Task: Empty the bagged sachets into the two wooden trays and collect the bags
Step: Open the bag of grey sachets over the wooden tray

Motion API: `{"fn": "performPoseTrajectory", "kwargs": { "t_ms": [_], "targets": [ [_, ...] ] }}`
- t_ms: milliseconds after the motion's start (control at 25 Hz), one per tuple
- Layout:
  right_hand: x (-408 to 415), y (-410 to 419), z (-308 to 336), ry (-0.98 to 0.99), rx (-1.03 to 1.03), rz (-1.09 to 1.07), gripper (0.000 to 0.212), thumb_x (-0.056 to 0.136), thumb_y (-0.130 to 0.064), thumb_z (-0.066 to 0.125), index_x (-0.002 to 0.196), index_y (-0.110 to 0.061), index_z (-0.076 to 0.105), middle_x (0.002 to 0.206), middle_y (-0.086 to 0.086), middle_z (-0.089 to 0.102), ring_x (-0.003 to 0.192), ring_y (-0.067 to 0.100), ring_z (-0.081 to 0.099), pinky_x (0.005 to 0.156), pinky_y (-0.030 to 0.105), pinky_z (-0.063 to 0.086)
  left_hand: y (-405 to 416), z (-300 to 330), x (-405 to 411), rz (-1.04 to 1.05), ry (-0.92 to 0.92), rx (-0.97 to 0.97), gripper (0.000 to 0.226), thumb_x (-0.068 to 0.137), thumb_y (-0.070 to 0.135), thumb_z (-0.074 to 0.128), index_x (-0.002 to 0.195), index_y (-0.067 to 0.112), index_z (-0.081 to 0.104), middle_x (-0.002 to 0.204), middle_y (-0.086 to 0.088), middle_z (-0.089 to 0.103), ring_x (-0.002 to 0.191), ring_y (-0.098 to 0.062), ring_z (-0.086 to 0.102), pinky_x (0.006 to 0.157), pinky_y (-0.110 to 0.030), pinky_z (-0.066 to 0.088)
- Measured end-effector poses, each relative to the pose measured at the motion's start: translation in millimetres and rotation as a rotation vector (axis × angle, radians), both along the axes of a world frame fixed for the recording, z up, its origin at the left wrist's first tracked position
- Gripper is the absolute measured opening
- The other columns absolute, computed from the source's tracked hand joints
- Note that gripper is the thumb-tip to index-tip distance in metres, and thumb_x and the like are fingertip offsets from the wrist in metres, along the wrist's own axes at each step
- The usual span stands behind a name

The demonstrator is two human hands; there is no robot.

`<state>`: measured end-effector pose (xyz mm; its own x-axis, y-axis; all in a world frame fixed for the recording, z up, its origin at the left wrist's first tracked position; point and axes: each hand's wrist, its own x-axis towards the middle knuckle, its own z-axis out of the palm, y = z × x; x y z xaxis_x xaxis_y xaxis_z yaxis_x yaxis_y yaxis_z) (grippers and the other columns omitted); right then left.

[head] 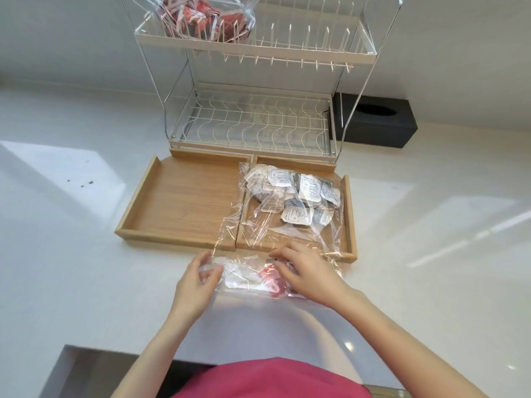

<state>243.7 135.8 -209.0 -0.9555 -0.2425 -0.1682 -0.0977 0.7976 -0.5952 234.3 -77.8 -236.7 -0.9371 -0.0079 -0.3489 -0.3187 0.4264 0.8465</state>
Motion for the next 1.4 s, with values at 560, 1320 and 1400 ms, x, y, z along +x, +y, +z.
{"fn": "performPoseTrajectory", "kwargs": {
  "t_ms": [560, 1320, 1400],
  "targets": [
    [-0.8, -52.6, -1.3, 0.071, -0.101, -0.044, 0.024, 0.086, -0.028, 0.056, 0.103, -0.012, 0.060, 0.104, 0.005, 0.060, 0.106, 0.020, 0.055, 0.086, 0.035, 0.044, 18.7, 23.9, 14.2, 0.117, -0.200, 0.369, 0.017, 0.086, 0.015, 0.057, 0.099, 0.008, 0.065, 0.073, 0.008, 0.074, 0.067, -0.002, 0.067, 0.058, -0.017, 0.055],
    [20.0, -29.7, -4.3, 0.203, -0.170, 0.091, 0.036, 0.082, -0.035, 0.049, 0.109, -0.012, 0.058, 0.094, 0.007, 0.063, 0.090, 0.016, 0.053, 0.078, 0.023, 0.039, 29.8, 17.3, 6.0, 0.205, -0.181, 0.173, 0.020, 0.091, 0.016, 0.046, 0.075, 0.019, 0.058, 0.071, -0.002, 0.057, 0.057, -0.015, 0.045, 0.048, -0.022, 0.039],
    [19.0, -14.7, -5.2, 0.170, -0.073, 0.033, 0.049, 0.082, -0.046, 0.042, 0.116, -0.014, 0.055, 0.101, 0.007, 0.062, 0.096, 0.020, 0.055, 0.083, 0.029, 0.042, 29.9, 15.4, 7.4, 0.201, -0.174, 0.181, 0.018, 0.091, 0.017, 0.046, 0.077, 0.019, 0.058, 0.072, -0.002, 0.057, 0.050, -0.011, 0.049, 0.051, -0.027, 0.038]
  ]
}}
